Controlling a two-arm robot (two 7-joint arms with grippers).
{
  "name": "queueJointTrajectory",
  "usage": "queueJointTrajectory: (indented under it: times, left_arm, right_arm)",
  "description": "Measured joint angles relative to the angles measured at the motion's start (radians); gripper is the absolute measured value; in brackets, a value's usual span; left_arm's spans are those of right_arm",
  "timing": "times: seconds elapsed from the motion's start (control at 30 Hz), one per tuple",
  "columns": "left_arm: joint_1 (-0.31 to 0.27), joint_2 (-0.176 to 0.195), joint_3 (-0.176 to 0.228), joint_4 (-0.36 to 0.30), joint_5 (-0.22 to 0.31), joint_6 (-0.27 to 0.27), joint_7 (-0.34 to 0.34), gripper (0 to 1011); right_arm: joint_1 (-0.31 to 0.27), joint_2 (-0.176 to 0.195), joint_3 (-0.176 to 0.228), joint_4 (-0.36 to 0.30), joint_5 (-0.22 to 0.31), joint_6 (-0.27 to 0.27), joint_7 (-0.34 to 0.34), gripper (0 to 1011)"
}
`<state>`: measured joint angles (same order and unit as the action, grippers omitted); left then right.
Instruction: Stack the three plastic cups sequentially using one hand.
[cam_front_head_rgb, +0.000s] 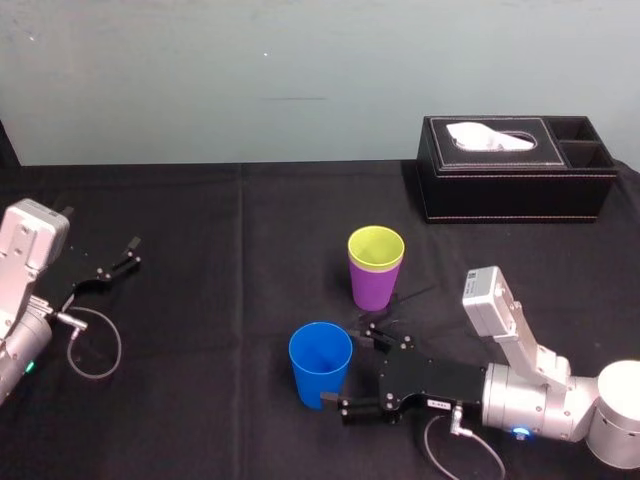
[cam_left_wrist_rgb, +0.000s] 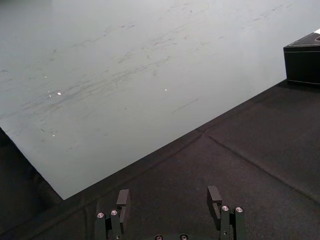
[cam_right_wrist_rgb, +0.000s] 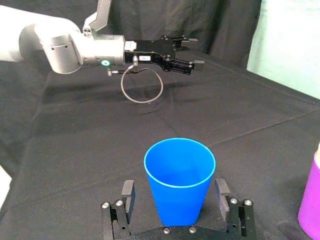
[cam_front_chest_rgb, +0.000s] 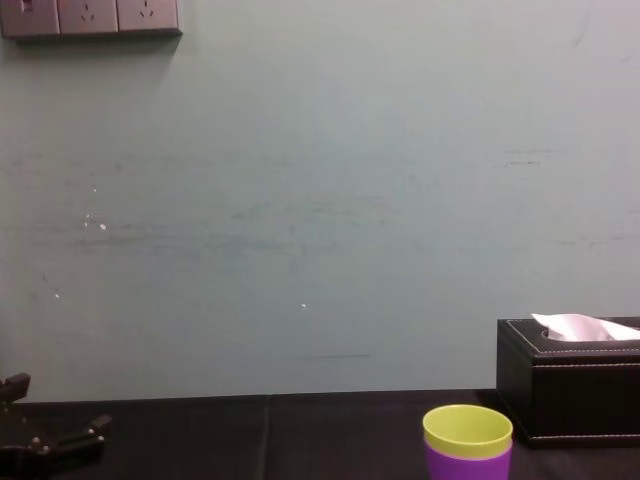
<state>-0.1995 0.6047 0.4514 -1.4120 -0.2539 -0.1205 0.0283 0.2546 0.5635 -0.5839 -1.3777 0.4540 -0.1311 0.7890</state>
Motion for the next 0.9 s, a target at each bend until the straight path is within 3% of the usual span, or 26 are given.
queueJointTrajectory:
  times: [0.37,0.9]
  left_arm:
    - [0.0,0.0,0.0,0.0,0.0,0.0,0.0,1010]
    - [0.0,0.0,0.0,0.0,0.0,0.0,0.0,1010]
  right_arm:
    - [0.03,-0.025,-0.021,0.029,-0.03,-0.003,-0.01,1004]
    - [0.062,-0.058,-0.034,0.065,-0.031,0.002,-0.003,1004]
